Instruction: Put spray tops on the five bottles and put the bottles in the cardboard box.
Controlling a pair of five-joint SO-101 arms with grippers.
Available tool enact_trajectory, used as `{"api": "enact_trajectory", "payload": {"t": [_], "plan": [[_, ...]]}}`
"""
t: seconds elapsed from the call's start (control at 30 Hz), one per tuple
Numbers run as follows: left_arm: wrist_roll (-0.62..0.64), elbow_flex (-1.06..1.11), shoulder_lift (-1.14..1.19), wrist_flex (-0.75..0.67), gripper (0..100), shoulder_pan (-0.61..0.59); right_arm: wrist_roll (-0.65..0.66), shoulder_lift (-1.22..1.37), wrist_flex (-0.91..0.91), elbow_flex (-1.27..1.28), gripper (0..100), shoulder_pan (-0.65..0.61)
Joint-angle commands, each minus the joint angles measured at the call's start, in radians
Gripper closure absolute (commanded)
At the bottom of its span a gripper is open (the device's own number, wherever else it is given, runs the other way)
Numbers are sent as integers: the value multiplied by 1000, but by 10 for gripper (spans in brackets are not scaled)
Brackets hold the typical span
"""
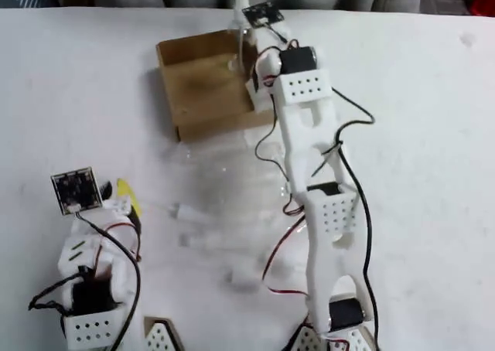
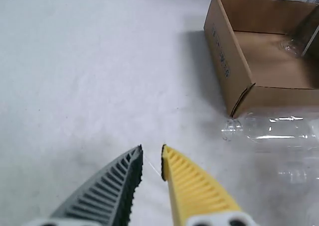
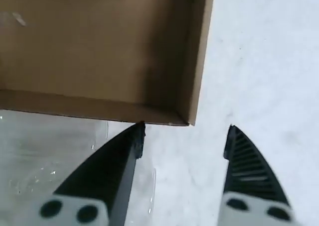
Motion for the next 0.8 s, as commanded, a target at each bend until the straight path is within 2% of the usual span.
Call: {"api": "enact_trajectory", "payload": {"t": [0.0,0.47,0.77], "plan": [[-14,-3,-12,-38,929,13,-11,21,-50,-43,787,-1],[-14,-3,-12,-35,930,12,-5,183,-150,-43,790,2],[-14,-3,-12,-34,930,12,-6,151,-145,-43,790,4]]}}
